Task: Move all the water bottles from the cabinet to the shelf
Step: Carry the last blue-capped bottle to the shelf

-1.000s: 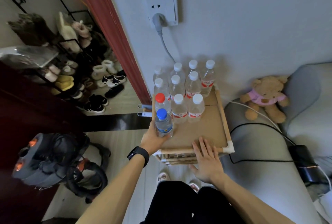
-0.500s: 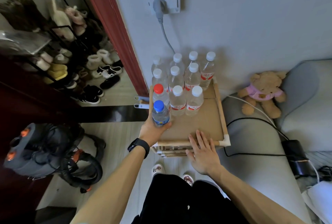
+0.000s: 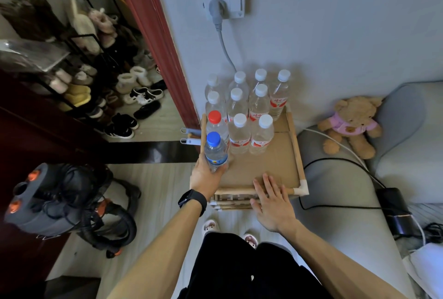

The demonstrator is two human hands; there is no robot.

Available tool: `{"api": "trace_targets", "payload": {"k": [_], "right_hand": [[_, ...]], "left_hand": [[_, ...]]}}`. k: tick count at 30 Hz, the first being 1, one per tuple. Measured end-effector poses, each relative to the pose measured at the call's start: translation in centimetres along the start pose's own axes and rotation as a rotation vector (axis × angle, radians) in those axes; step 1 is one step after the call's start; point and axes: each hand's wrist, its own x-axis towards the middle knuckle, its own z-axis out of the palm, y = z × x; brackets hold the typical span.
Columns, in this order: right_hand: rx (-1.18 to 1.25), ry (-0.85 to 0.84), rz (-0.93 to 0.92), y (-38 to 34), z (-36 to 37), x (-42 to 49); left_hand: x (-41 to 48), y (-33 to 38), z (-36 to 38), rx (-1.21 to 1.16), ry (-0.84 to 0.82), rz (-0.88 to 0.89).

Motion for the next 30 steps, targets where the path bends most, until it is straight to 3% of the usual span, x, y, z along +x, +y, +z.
{"api": "trace_targets", "payload": {"k": [30], "right_hand": [[-0.035,-0.036,-0.001,-0.03,-0.10,0.21]], "left_hand": [[0.34,0.29,-0.19,-0.027,0.073,0.035]]}}
